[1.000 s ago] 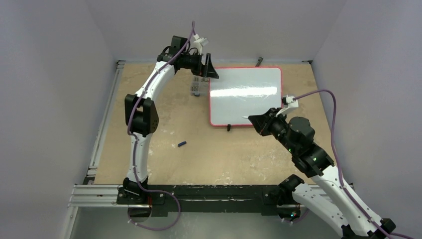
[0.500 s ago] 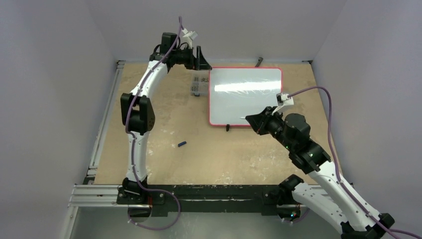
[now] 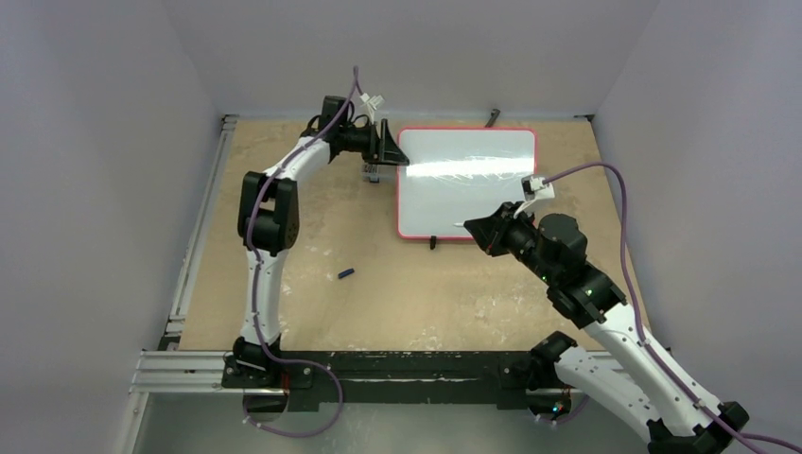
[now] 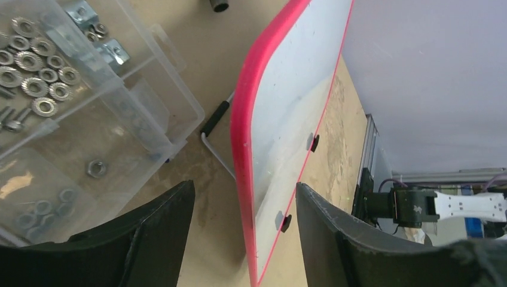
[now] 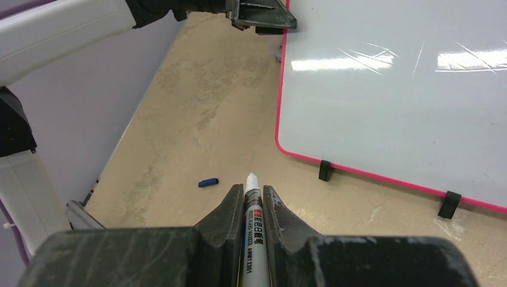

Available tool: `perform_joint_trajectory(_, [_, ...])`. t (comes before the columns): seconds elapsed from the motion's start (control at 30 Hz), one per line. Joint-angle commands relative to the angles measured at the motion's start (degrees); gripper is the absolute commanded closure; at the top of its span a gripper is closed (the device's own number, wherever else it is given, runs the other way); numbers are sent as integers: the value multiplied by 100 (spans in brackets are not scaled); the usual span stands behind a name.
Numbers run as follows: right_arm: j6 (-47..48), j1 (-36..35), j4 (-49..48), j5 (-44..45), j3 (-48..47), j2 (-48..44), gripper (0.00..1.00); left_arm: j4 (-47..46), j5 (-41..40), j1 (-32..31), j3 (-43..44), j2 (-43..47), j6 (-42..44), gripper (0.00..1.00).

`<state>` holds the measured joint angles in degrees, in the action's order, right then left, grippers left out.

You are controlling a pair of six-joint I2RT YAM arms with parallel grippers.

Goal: Write a sentence on the whiteboard
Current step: Move the whiteboard to the center of the board.

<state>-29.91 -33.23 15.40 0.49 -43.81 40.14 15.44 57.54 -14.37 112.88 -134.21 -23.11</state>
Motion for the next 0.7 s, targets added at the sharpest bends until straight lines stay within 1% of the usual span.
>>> perform_joint_trajectory(0.0, [91,20,-265,-34,-199,-31,100,-833,536,-187,-345,129,-298,41])
perform_joint_trajectory(0.1, [90,20,-247,-40,-191,-76,100,-1024,574,-271,-569,150,-369,47])
perform_joint_trajectory(0.17, [82,23,-219,-40,-190,-101,100,-1239,601,-285,-702,144,-500,55])
perform_joint_trajectory(0.23, [74,25,-203,-33,-189,-124,100,-1745,735,-286,-864,146,-773,65])
perform_joint_trajectory(0.37, [68,24,-170,-38,-194,-161,100,-2485,924,-299,-1222,262,-1124,79])
perform_joint_trajectory(0.4, [73,26,-155,-37,-191,-172,100,-2613,964,-295,-1292,297,-1149,84])
perform_joint_trajectory(0.43, [65,22,-147,-36,-190,-192,100,-2707,987,-294,-1378,333,-1172,93])
perform_joint_trajectory(0.47, [57,24,-143,-32,-175,-205,100,-2852,1020,-294,-1472,369,-1201,98])
perform_joint_trajectory(0.5, [49,20,-155,-32,-163,-219,100,-2992,1066,-294,-1564,391,-1279,100])
perform_joint_trajectory(0.67, [12,26,-161,-32,-111,-269,100,-4158,1392,-294,-2034,451,-1862,100])
